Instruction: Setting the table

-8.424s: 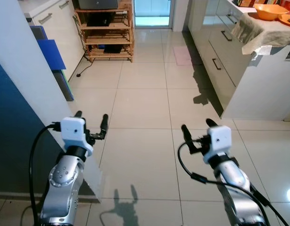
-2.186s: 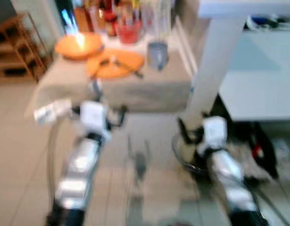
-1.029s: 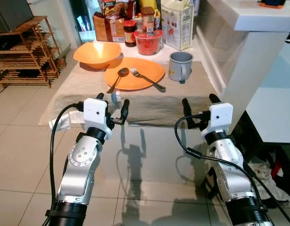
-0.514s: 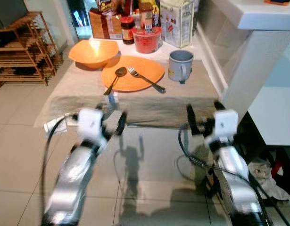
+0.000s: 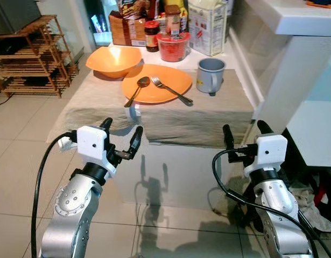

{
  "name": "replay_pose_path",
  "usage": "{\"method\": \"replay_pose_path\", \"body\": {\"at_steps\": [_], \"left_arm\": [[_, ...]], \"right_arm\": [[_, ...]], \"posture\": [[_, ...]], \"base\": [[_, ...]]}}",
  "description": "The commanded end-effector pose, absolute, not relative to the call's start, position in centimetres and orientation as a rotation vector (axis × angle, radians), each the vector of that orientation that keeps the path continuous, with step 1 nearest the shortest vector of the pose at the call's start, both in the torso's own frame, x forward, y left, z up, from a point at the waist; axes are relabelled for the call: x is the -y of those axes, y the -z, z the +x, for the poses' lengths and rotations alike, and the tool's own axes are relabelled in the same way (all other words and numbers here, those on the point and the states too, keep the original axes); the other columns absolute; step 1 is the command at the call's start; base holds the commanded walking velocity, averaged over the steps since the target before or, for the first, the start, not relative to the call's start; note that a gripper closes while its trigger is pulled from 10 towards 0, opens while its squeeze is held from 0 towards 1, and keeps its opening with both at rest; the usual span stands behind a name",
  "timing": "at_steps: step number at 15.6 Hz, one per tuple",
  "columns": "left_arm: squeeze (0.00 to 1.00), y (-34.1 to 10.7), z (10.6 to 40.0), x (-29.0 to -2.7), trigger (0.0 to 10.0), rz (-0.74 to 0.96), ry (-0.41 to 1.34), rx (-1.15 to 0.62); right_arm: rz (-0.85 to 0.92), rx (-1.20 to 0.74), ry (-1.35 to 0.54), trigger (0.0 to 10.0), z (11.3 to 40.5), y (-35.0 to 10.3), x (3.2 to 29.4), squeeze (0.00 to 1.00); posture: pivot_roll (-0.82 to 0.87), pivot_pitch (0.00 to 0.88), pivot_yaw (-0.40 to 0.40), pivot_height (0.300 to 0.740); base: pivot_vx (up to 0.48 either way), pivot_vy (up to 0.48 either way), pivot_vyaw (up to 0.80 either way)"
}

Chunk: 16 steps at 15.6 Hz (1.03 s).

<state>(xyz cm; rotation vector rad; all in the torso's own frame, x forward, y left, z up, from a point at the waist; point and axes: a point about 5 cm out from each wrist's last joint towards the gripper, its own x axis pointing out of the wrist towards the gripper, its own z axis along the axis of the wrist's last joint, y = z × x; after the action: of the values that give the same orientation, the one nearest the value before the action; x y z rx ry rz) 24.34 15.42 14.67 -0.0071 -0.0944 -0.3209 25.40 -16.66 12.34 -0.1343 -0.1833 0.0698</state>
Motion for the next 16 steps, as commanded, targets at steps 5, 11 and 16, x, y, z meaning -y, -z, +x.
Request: {"method": "replay_pose_path", "body": {"at_steps": [5, 11, 16], "left_arm": [[0.00, -15.9, 24.7, -14.6, 10.0, 0.047, 0.374, 0.135], [0.00, -16.0, 24.9, -14.3, 10.0, 0.021, 0.356, 0.146], [0.00, -15.9, 24.9, -14.2, 10.0, 0.021, 0.321, 0.143]], "right_arm": [[-0.143, 0.179, -0.056, 10.0, 25.5, -12.6, 16.6, 0.00], [-0.142, 0.171, -0.073, 10.0, 25.8, -12.5, 16.3, 0.00], [-0.115, 0.172, -0.140, 10.0, 26.1, -12.6, 15.4, 0.00]], "posture": [[-0.08, 0.000, 0.081, 0.740], [-0.07, 0.000, 0.074, 0.740], [-0.07, 0.000, 0.069, 0.740]], "base": [[0.480, 0.000, 0.00], [0.472, 0.000, 0.00], [0.000, 0.000, 0.00]]}}
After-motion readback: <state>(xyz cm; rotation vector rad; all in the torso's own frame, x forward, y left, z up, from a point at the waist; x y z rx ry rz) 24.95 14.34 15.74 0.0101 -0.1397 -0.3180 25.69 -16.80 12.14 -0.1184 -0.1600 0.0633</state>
